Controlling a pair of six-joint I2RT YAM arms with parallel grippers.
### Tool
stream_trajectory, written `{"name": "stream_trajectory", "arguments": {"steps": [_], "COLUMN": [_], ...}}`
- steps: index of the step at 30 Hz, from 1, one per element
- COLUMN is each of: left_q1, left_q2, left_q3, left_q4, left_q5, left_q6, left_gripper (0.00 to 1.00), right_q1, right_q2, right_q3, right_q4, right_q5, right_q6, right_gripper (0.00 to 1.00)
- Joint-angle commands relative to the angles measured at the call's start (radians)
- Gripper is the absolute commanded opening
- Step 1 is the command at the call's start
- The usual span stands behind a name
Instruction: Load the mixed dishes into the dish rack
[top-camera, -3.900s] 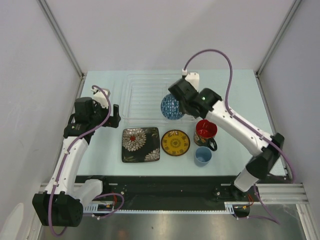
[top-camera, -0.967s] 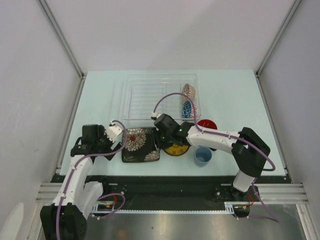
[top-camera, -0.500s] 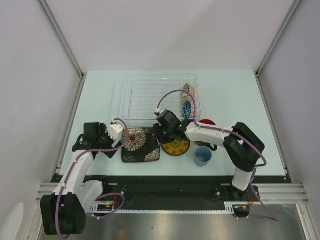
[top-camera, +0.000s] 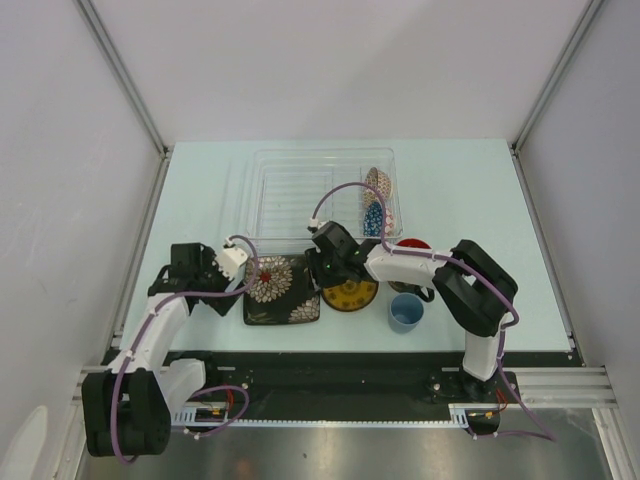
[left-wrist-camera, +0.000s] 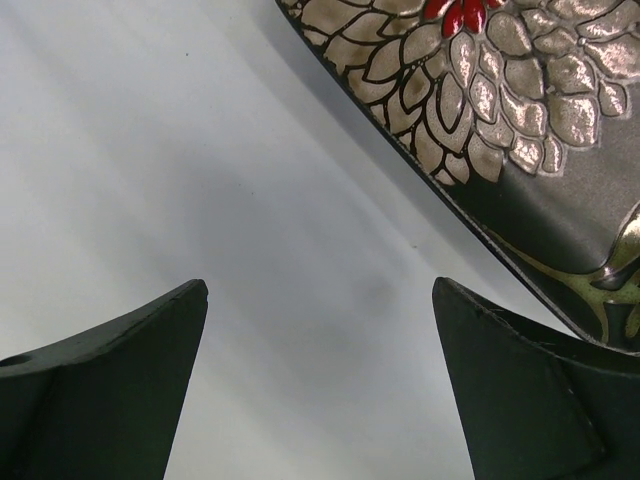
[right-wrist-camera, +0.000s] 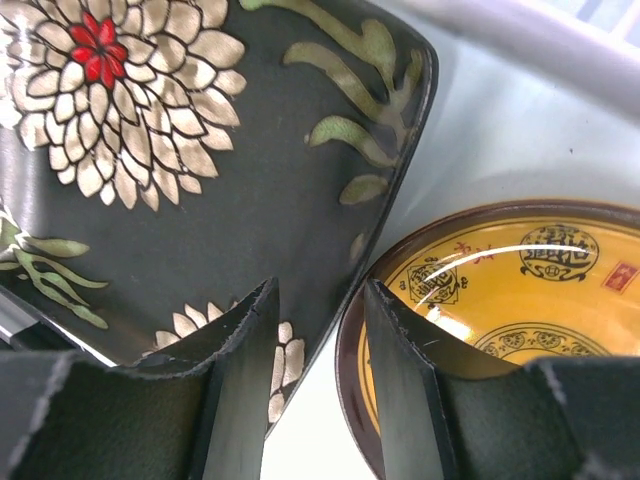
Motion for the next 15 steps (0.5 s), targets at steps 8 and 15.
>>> {"name": "stream_trajectory", "arguments": {"steps": [8, 15], "left_q1": [0.004, 0.0], "left_q2": [0.041, 0.058], "left_q3": [0.009, 0.011], "left_q4": [0.078, 0.088], "left_q5": [0.079, 0.085], "left_q6": [-0.025, -0.025], "left_gripper": [1.0, 1.0], "right_q1": [0.026, 0.043], "right_q2": [-0.005, -0.006], "right_q3": [0.001, 0.019], "right_q4": [0.073, 0.071], "right_q5": [-0.024, -0.034], "right_q6": [0.024, 0.027], "right_gripper": [0.44, 0.43]}}
